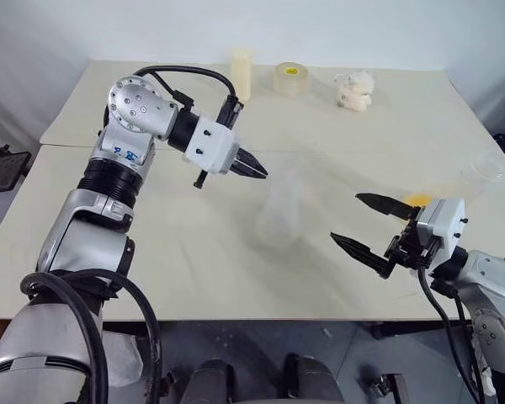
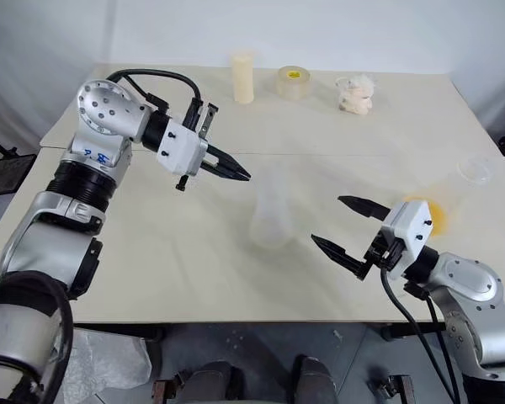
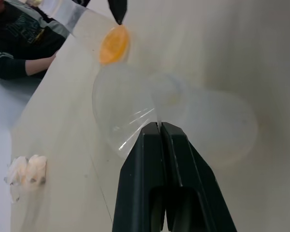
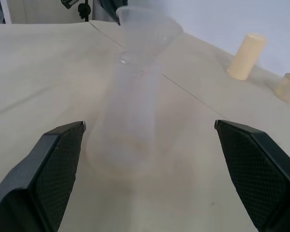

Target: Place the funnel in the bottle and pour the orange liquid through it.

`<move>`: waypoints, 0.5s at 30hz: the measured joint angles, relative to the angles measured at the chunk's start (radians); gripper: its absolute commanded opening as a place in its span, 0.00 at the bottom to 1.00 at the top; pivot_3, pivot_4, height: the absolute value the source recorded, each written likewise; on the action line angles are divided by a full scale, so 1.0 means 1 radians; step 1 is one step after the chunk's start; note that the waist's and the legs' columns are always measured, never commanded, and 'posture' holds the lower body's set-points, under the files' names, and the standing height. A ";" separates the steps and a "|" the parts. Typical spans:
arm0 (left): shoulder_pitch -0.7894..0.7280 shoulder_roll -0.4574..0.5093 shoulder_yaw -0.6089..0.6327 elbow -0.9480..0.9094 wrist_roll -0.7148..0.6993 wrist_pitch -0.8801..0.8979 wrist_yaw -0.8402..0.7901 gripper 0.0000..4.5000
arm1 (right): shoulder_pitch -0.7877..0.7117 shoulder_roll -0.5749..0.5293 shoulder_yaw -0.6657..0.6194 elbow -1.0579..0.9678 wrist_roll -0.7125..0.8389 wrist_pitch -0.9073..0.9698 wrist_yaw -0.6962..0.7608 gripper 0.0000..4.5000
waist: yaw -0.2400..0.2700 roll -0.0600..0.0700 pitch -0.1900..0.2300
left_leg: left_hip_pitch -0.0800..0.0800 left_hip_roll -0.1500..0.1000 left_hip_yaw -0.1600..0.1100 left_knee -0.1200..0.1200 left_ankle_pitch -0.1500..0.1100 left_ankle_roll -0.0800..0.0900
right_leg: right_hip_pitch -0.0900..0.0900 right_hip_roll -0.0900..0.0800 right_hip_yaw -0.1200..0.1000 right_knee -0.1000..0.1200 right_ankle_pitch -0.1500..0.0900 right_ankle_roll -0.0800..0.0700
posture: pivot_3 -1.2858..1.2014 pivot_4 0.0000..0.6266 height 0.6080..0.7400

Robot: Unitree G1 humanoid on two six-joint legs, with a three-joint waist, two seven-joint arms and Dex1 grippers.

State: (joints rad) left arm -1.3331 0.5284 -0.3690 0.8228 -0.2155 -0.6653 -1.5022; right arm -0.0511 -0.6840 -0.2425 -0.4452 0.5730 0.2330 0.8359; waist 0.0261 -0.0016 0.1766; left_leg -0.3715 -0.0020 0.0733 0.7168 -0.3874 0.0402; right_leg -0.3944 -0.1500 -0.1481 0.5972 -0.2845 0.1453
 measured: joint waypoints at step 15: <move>-0.010 -0.001 0.117 -0.061 -0.072 0.231 0.001 0.99 | 0.037 -0.002 -0.043 0.001 -0.002 -0.007 -0.008 1.00 | 0.000 0.000 0.000 | 0.000 0.000 -0.001 0.000 0.000 0.000 | 0.000 0.000 -0.001 0.001 0.000 0.000 | 0.52 0.24 1.00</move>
State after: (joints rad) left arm -1.3430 0.5275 -0.2515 0.7620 -0.2879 -0.4347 -1.5008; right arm -0.0136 -0.6860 -0.2860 -0.4438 0.5711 0.2258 0.8277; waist 0.0264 -0.0015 0.1767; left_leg -0.3717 -0.0021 0.0719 0.7170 -0.3874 0.0403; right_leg -0.3943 -0.1500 -0.1489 0.5981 -0.2845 0.1453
